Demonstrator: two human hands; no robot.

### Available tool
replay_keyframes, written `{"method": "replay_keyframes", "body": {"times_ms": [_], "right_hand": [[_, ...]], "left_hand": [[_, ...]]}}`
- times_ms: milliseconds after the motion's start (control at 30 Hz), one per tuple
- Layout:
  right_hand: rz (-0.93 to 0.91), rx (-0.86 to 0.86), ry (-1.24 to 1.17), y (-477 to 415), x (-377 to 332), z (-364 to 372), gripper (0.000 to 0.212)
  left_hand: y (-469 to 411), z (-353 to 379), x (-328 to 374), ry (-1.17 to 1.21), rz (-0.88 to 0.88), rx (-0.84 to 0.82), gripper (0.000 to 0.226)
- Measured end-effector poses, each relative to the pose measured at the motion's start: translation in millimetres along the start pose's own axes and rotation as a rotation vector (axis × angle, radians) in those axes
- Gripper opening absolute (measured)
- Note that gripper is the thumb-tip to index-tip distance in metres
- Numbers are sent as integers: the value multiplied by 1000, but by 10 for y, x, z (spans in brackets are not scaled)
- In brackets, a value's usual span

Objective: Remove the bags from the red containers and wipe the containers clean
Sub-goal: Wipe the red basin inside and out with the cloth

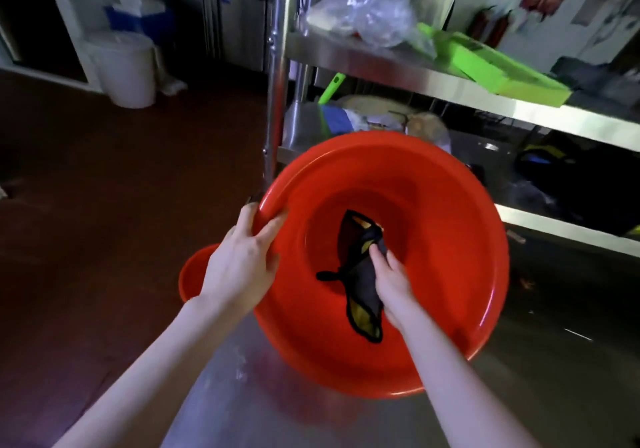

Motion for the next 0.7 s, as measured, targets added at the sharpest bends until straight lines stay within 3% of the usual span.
{"method": "replay_keyframes", "body": {"times_ms": [100, 300, 333, 400, 500, 600, 700], "right_hand": [[-113, 31, 66, -200, -182, -170, 59], [-542, 201, 400, -648, -473, -175, 44], [-629, 165, 460, -733, -460, -95, 39], [-747, -81, 648, -937, -348, 132, 38], [-661, -483, 1215, -1192, 104, 436, 49], [-643, -549, 1450, -1182, 611, 588, 68], [-789, -567, 1530, -1171, 805, 603, 79]], "left_hand": [[-169, 13, 96, 36, 0, 22, 66], [-535, -18, 261, 39, 62, 194, 50], [-597, -23, 277, 17, 87, 205, 52], [-715, -34, 297, -9, 118, 206, 55], [-837, -29, 325, -43, 129, 198, 56], [-874, -16, 343, -72, 100, 191, 57], [-854, 8, 402, -92, 96, 195, 58]]}}
Point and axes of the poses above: each hand's wrist, its own y-axis away from the middle knuckle, its own z-axis out of the palm, x = y × z, the point moved 1 cm from there along -y, towards the middle knuckle, and after that the axes turned 5 degrees about -y, right-handed, at the moved point
